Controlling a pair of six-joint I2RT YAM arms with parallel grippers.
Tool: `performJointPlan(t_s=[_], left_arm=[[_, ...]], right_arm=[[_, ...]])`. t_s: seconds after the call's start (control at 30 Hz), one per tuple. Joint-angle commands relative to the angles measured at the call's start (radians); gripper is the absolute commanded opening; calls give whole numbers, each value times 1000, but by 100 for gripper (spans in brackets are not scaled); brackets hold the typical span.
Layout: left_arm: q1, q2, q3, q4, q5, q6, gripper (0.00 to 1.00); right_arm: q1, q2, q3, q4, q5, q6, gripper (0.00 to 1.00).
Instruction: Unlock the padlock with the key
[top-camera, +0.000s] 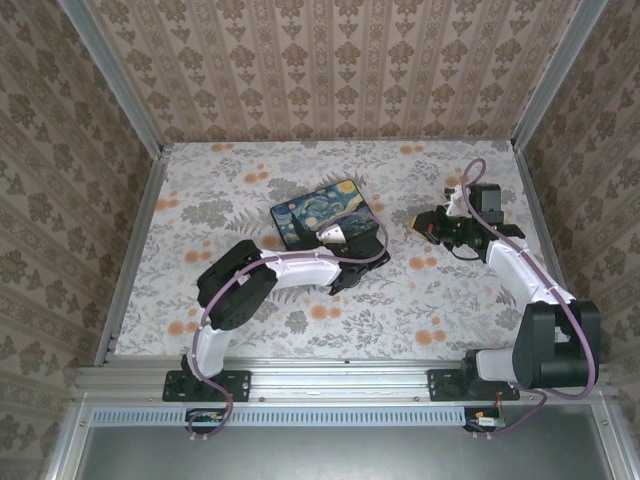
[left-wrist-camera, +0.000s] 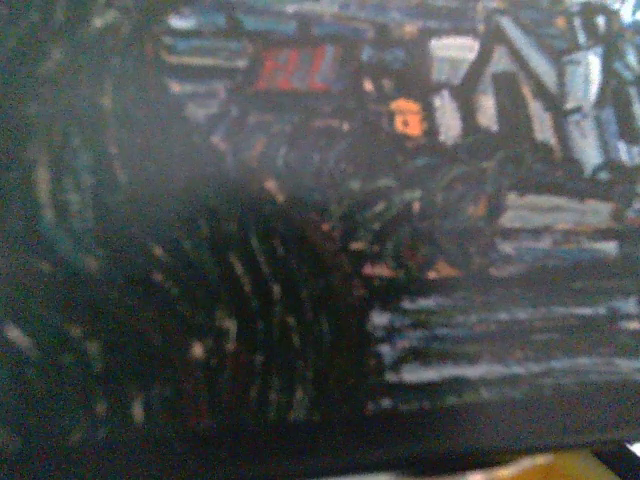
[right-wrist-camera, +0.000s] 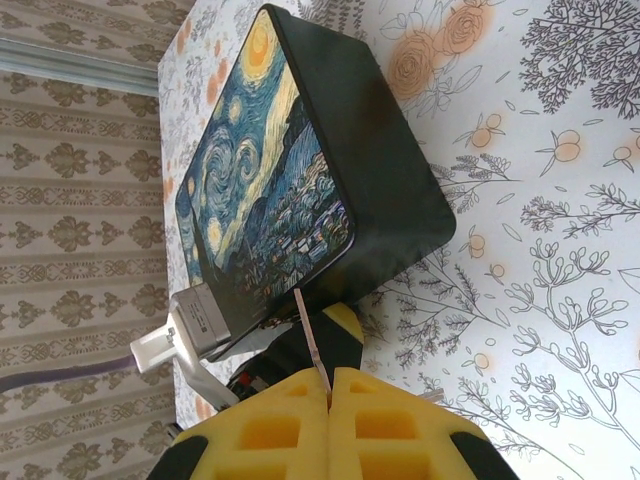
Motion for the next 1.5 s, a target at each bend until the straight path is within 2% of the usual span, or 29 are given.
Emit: performJointPlan(t_s=[0.0,0.13,0.33,0.47,0.63,0.83,1.07,1.3,1.47], left_arm=[[16,-50,-28,12,8,2,37],[24,-62,-59,41,29,17,29],[27,-99,-88,67,68,60,23],[41,-158,-103,87,153,114,19],[84,-241,-130,82,315,135,18],[149,-352,-132,34,485,154,16],[239,-442,-119,20,699,95,12],[277,-460,-76,34,854,36,10],[300,-482,-67,48,925,-12,10]], right_arm=[[7,-1,-8,3,-32,-13,0],[7,-2,-26,4,-32,-14,0],[9,-8,-32,-4,-41,-26,0],[20,-30,-36,-44,-33,-69,0],[47,-76,-100,-18,-17,-62,0],[123,-135,-179,1,27,-43,0],[259,-234,-225,73,72,43,0],[397,-357,-256,163,210,130,0],[434,-395,-307,221,223,139,0]])
